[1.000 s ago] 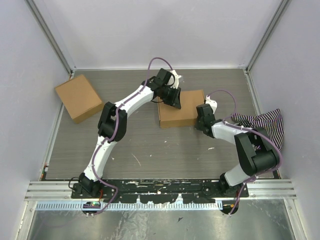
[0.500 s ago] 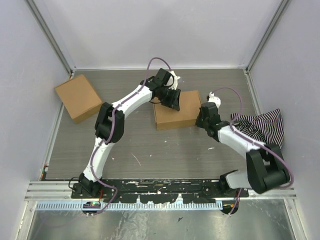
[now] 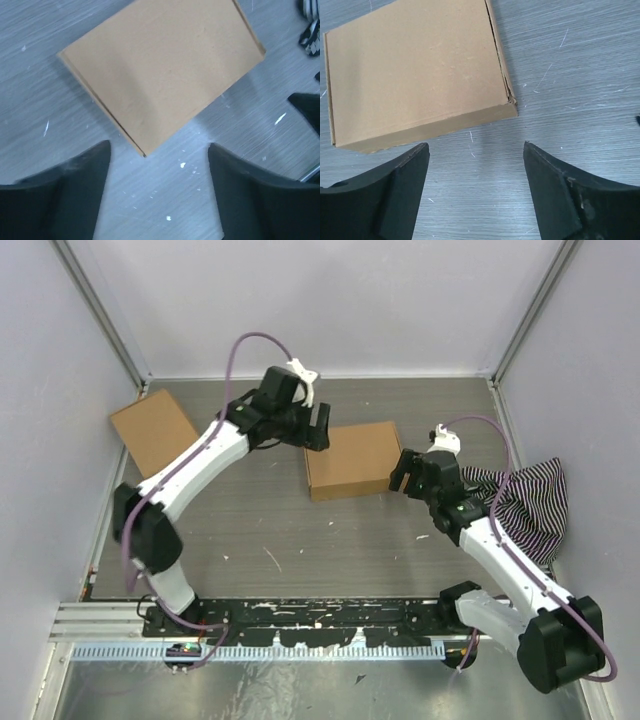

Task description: Fold the paper box

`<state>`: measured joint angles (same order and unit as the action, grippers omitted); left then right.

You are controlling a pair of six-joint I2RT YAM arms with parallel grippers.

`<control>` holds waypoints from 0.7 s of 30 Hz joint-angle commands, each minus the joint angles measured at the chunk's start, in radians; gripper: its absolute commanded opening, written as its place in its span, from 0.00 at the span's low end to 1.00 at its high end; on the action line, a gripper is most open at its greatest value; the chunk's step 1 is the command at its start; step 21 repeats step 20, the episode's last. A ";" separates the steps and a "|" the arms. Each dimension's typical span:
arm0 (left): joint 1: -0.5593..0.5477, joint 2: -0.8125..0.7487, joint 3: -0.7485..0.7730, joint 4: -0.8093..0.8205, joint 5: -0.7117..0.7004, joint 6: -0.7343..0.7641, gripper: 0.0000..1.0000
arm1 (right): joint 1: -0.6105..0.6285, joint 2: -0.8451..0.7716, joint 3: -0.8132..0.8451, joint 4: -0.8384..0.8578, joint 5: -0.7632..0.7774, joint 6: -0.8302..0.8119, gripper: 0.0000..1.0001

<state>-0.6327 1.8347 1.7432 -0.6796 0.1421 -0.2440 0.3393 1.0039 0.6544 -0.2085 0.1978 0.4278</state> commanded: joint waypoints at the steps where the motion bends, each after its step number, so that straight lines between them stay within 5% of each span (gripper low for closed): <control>1: 0.004 -0.219 -0.221 0.087 -0.167 -0.041 0.99 | 0.004 -0.070 0.003 -0.018 -0.002 -0.043 0.84; 14: 0.005 -0.591 -0.511 -0.105 -0.382 -0.005 0.98 | 0.003 -0.084 0.007 -0.019 -0.055 -0.044 0.88; 21: 0.004 -0.626 -0.546 -0.127 -0.404 0.022 0.98 | 0.004 -0.058 0.032 -0.037 -0.092 -0.047 0.87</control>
